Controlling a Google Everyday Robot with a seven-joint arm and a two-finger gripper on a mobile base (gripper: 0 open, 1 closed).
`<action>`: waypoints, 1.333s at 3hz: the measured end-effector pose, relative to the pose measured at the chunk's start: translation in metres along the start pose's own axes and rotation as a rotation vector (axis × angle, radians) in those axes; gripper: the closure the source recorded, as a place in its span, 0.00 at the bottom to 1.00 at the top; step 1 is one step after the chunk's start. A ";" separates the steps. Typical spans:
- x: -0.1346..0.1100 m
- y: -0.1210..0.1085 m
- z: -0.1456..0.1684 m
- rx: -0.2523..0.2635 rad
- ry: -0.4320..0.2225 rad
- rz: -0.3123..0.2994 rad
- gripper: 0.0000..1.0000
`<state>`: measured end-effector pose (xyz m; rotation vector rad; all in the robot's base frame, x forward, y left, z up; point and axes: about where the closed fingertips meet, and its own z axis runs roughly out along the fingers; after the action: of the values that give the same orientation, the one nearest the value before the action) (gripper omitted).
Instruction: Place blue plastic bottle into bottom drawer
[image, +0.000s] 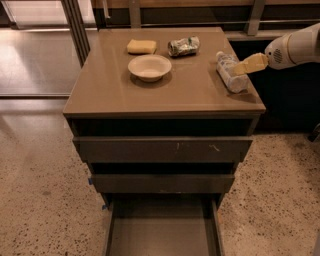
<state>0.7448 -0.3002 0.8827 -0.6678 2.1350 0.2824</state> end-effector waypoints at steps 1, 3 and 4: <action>0.003 -0.004 0.023 -0.003 0.019 0.033 0.00; 0.012 0.000 0.058 -0.032 0.081 0.080 0.00; 0.012 0.001 0.059 -0.034 0.097 0.083 0.18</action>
Offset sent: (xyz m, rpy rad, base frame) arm 0.0455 0.0202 -0.0569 0.0421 0.1472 -0.0432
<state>0.7785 -0.2789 0.8370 -0.6240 2.2591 0.3378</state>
